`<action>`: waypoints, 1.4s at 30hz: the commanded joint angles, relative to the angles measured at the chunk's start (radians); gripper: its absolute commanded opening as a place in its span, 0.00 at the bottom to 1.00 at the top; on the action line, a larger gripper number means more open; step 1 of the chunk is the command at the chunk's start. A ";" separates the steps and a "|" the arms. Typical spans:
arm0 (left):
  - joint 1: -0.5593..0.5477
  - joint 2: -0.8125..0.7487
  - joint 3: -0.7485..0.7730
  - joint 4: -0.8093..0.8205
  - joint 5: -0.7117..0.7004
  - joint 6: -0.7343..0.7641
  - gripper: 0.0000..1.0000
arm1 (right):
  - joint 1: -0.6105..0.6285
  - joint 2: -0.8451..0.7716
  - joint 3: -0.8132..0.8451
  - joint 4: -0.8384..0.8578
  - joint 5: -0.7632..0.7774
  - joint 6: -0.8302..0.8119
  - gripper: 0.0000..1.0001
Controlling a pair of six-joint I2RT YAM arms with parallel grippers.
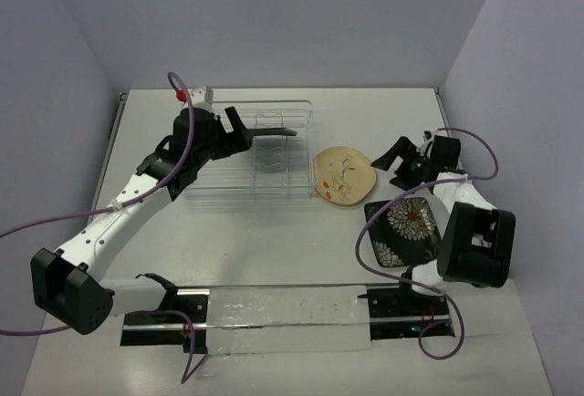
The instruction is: Load the plates into the dish rack
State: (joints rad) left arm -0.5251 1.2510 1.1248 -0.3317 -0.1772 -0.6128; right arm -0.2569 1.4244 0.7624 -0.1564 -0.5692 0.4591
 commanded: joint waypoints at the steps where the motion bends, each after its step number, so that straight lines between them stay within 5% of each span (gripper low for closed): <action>1: -0.007 -0.007 0.013 0.036 0.008 0.024 0.99 | 0.000 0.099 -0.008 0.172 -0.128 0.058 1.00; 28: -0.006 -0.013 0.012 0.025 -0.030 0.031 0.99 | 0.030 0.432 0.084 0.218 -0.264 0.073 0.94; 35: -0.007 -0.035 0.011 0.010 -0.044 0.031 0.99 | 0.035 0.468 0.099 0.226 -0.285 0.115 0.80; 42: -0.007 -0.063 0.007 -0.002 -0.065 0.028 0.99 | 0.045 0.480 0.127 0.168 -0.280 0.098 0.45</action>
State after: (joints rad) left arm -0.5285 1.2272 1.1233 -0.3370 -0.2139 -0.5907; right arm -0.2327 1.8740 0.8563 0.0736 -0.8603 0.5754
